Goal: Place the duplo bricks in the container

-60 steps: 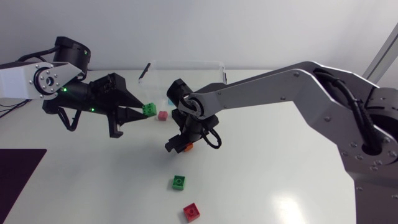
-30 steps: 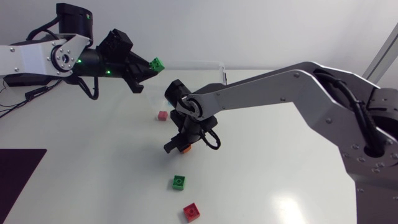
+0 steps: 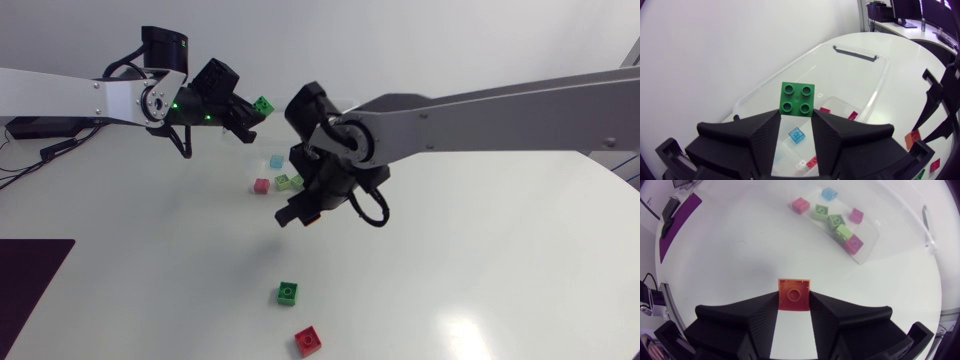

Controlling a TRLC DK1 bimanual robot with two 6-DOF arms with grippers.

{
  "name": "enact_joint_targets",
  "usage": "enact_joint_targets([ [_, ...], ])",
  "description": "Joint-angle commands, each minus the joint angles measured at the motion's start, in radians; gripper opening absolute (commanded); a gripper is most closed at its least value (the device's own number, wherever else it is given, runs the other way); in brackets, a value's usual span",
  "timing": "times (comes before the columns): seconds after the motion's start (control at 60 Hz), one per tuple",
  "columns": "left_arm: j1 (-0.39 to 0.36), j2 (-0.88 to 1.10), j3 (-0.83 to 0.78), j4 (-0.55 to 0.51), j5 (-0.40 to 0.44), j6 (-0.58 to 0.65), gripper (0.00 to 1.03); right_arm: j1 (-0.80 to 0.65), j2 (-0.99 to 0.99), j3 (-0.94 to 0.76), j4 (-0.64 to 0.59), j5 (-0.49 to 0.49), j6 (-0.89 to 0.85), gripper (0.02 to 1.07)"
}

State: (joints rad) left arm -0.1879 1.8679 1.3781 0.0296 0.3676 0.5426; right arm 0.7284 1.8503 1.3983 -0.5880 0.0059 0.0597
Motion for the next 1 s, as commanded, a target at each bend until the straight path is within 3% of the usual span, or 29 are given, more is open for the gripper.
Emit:
enact_joint_targets([
  [0.0, -0.013, 0.053, 0.052, 0.016, -0.019, -0.029, 0.22, -0.029, -0.059, 0.001, -0.030, 0.016, 0.014, 0.34],
  [0.233, -0.018, 0.047, 0.047, 0.018, -0.050, -0.052, 0.86, -0.101, -0.080, 0.120, -0.076, 0.016, 0.011, 0.34],
  [0.35, -0.019, -0.001, 0.012, 0.018, -0.050, -0.052, 0.97, -0.121, -0.059, 0.189, -0.093, 0.016, 0.009, 0.34],
  [0.7, -0.019, -0.268, -0.217, 0.016, -0.022, -0.033, 0.98, -0.173, 0.044, 0.396, -0.107, 0.012, 0.020, 0.34],
  [0.85, -0.025, -0.389, -0.356, -0.069, 0.060, 0.082, 0.98, -0.187, 0.099, 0.462, -0.101, 0.011, 0.037, 0.34],
  [0.983, -0.051, -0.454, -0.471, -0.115, 0.085, 0.191, 0.98, -0.193, 0.155, 0.524, -0.098, 0.011, 0.045, 0.34],
])
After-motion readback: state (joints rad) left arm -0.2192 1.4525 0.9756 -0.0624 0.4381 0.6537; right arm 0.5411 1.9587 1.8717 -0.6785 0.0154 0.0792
